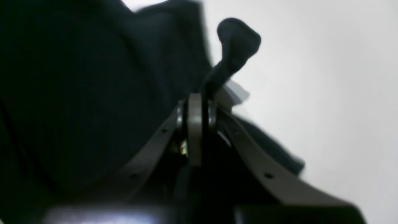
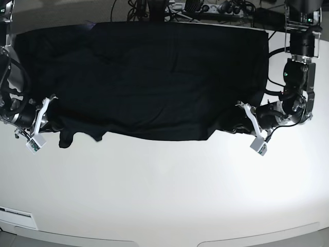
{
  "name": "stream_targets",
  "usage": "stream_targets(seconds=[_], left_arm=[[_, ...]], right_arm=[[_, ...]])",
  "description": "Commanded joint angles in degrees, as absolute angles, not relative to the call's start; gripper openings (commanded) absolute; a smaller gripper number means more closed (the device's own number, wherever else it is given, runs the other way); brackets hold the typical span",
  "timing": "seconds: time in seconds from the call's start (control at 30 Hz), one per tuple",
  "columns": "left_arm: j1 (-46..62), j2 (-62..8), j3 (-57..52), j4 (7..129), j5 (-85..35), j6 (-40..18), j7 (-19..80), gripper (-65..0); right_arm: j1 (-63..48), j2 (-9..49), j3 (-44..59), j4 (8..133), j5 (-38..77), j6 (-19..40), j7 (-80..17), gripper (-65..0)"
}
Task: Fold the T-shirt properly
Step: 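Lift the hem with both grippers and fold it onto the shoulder edge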
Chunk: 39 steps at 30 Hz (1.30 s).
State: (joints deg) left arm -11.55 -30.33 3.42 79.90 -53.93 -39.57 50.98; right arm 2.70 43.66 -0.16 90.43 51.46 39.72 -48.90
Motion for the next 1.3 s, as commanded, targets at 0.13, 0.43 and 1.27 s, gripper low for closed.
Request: stream_targets(seconds=[0.13, 0.43, 1.27], left_arm=[[-8.95, -35.48, 2.98, 87.15, -56.51, -40.00, 50.13, -65.0], [-7.16, -40.80, 2.98, 88.92, -63.09, -40.00, 51.55, -65.0], [-5.43, -47.16, 2.98, 88.92, -85.00, -40.00, 73.60, -65.0]], right_arm=[[-0.08, 47.72, 4.51, 92.31, 55.00, 40.00, -47.81, -65.0], [-5.58, 47.64, 16.67, 92.31, 70.32, 40.00, -57.98, -65.0], [-11.90, 47.35, 16.64, 92.31, 64.01, 40.00, -57.74, -65.0]])
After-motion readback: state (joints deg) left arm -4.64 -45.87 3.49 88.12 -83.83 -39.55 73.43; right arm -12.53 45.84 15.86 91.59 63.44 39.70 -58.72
